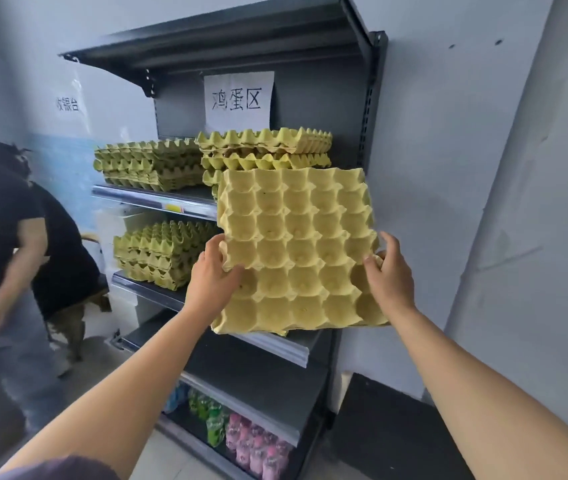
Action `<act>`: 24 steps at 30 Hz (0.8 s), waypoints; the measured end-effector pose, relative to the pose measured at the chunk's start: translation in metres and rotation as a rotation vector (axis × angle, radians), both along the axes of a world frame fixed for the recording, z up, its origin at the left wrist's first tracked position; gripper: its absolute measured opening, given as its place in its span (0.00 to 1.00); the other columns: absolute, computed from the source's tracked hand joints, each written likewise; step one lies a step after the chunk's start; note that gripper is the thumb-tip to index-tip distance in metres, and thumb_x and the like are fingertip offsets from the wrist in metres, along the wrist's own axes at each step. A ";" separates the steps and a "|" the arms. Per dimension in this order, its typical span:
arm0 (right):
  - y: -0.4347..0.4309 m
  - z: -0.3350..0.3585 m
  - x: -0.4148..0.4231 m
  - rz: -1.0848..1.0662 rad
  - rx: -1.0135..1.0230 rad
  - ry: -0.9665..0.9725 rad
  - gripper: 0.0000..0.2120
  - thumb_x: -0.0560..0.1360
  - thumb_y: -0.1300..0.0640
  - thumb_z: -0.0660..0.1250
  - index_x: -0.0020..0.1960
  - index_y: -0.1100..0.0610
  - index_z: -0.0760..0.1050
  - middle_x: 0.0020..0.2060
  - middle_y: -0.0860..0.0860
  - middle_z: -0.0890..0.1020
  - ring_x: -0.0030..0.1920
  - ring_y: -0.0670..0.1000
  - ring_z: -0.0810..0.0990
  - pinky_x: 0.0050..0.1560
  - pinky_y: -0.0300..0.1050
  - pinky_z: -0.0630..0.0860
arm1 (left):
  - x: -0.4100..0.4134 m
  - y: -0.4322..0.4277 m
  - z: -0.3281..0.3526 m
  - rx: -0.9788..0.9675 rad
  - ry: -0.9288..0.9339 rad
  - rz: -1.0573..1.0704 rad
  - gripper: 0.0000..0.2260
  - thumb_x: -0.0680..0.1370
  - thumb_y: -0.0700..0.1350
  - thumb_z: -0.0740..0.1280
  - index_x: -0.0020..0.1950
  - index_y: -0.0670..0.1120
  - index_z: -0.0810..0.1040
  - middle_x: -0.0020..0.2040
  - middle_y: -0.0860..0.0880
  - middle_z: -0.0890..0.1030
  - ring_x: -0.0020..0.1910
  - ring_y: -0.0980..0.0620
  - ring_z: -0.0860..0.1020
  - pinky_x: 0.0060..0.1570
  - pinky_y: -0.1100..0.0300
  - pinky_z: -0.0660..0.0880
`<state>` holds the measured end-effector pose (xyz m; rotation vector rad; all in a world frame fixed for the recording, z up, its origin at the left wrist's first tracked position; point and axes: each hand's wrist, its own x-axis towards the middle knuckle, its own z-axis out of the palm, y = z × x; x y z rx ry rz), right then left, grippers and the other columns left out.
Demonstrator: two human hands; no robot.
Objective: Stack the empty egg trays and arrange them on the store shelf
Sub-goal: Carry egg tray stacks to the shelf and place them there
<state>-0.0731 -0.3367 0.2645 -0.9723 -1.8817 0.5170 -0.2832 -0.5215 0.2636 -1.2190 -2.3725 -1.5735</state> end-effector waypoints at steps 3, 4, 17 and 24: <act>-0.024 -0.005 -0.046 0.094 -0.003 -0.027 0.24 0.80 0.54 0.59 0.74 0.50 0.59 0.69 0.52 0.70 0.63 0.55 0.74 0.53 0.47 0.70 | -0.034 -0.036 -0.008 -0.007 -0.085 0.076 0.20 0.77 0.48 0.63 0.67 0.53 0.61 0.50 0.48 0.73 0.48 0.42 0.76 0.44 0.41 0.78; -0.030 -0.006 -0.061 0.122 0.003 -0.043 0.24 0.80 0.54 0.59 0.75 0.49 0.58 0.69 0.53 0.69 0.63 0.55 0.74 0.53 0.48 0.70 | -0.044 -0.047 -0.011 -0.009 -0.104 0.096 0.20 0.78 0.49 0.62 0.67 0.52 0.61 0.49 0.49 0.73 0.46 0.42 0.77 0.44 0.41 0.78; -0.060 -0.012 -0.191 0.331 0.083 -0.212 0.24 0.81 0.51 0.58 0.75 0.50 0.58 0.64 0.55 0.73 0.58 0.54 0.76 0.50 0.48 0.74 | -0.141 -0.098 -0.036 -0.121 -0.244 0.347 0.22 0.77 0.48 0.62 0.69 0.51 0.59 0.61 0.42 0.75 0.54 0.40 0.77 0.51 0.44 0.76; -0.045 -0.013 -0.267 0.439 0.115 -0.186 0.24 0.80 0.51 0.60 0.75 0.51 0.59 0.65 0.54 0.73 0.59 0.53 0.76 0.52 0.48 0.75 | -0.198 -0.100 -0.036 -0.169 -0.245 0.465 0.19 0.78 0.51 0.60 0.66 0.49 0.61 0.52 0.45 0.79 0.36 0.45 0.80 0.43 0.50 0.78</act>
